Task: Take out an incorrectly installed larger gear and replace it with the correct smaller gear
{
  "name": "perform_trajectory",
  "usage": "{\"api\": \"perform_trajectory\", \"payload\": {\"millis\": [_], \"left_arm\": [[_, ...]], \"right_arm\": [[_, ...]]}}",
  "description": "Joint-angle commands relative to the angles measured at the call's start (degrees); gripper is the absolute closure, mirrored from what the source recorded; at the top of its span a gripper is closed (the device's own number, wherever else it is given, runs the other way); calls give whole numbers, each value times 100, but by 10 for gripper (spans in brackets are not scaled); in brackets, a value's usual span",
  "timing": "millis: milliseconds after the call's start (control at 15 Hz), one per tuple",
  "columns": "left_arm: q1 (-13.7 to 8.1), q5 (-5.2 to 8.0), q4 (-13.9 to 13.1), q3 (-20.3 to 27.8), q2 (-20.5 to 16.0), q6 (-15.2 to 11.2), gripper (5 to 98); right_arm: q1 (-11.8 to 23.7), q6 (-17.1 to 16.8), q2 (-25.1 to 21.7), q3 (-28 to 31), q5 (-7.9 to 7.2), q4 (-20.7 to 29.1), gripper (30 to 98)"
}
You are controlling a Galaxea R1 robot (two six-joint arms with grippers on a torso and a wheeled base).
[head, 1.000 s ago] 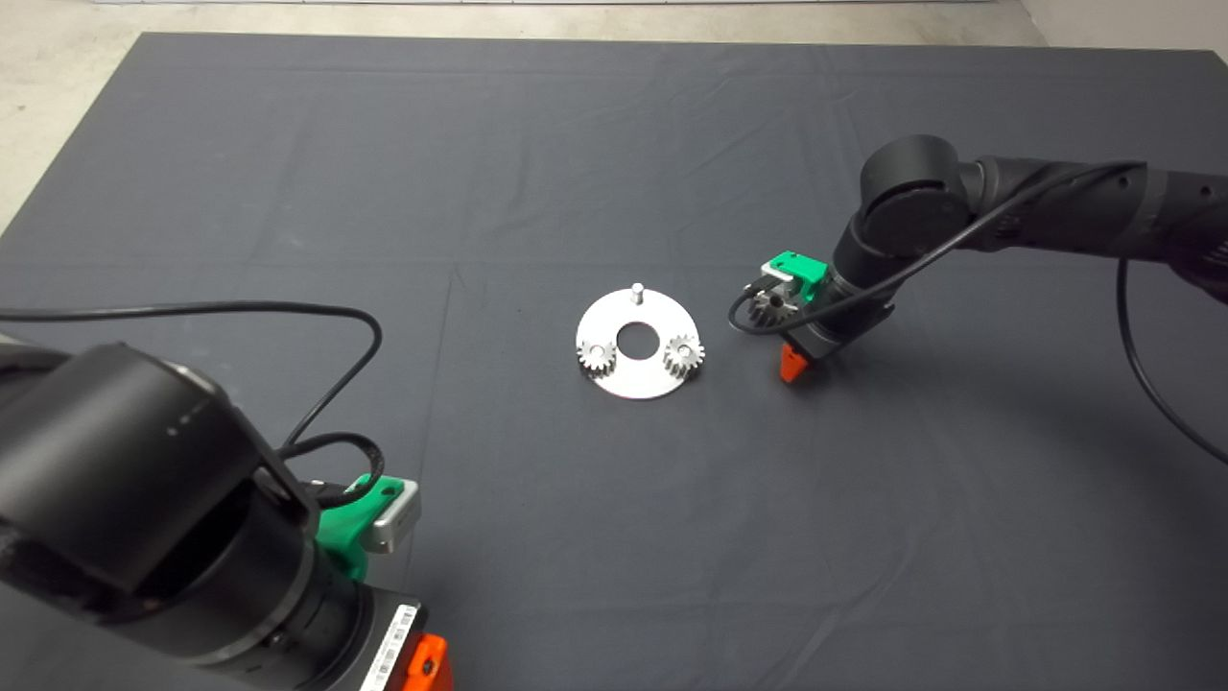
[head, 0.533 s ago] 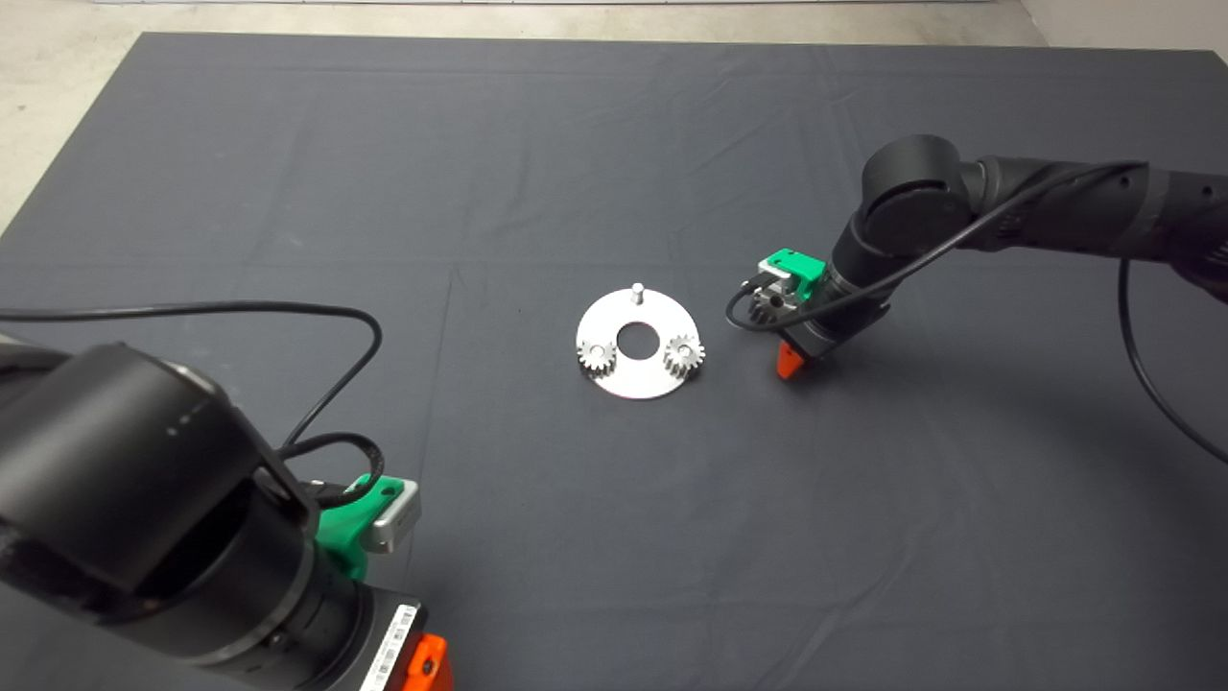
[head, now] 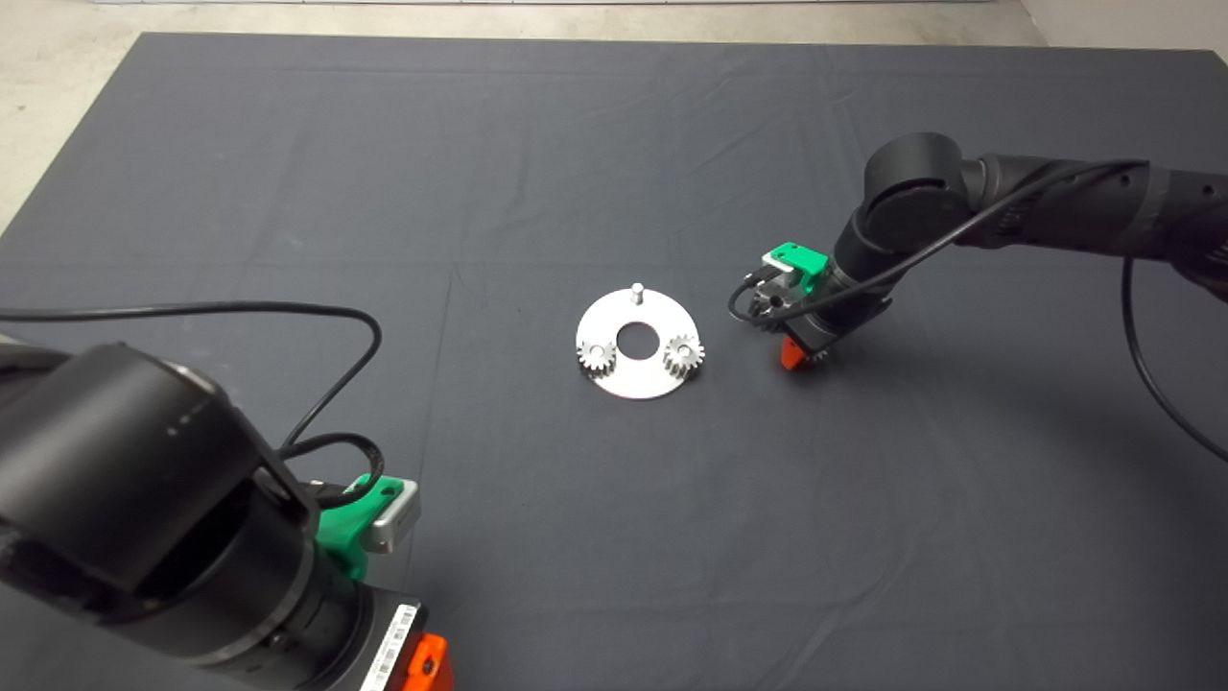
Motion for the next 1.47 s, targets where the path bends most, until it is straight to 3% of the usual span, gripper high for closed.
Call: {"api": "perform_trajectory", "payload": {"millis": [0, 400, 533, 1133, 1400], "left_arm": [[-43, 37, -100, 107, -18, -46, 54], [-43, 36, -100, 107, -9, -46, 54], [-43, 28, -100, 107, -9, -46, 54], [-34, 37, -100, 107, -9, -37, 54], [-34, 46, -100, 105, -18, -37, 54]], "right_arm": [[114, -23, -23, 5, 15, -186, 731], [114, 21, 3, -12, 14, -186, 776], [114, 20, 3, -47, -3, -186, 828], [136, 38, 20, -140, -56, -169, 853], [335, 55, 29, 147, -171, 71, 862]]}}
